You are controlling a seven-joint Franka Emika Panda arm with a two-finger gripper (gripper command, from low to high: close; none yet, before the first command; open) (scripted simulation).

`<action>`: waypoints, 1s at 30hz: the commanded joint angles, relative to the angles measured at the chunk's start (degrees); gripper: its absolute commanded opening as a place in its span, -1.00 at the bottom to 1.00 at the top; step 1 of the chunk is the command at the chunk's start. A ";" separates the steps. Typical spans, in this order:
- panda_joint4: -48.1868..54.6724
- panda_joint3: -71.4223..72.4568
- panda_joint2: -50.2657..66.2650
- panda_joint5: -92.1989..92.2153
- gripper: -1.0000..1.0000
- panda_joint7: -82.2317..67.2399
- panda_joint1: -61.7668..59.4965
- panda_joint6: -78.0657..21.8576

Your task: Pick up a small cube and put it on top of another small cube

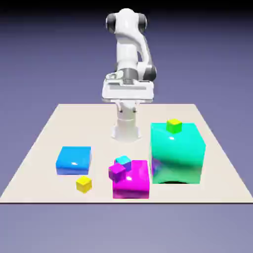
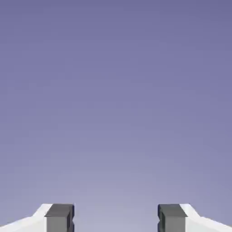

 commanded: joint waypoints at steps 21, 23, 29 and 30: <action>16.14 19.80 36.71 18.92 0.00 52.33 -39.80 -13.10; 17.67 21.69 40.20 20.72 0.00 57.31 -43.59 -14.35; 22.03 27.04 50.12 25.83 0.00 71.45 -54.33 -17.89; 22.03 27.04 50.12 25.83 0.00 71.45 -54.34 -17.89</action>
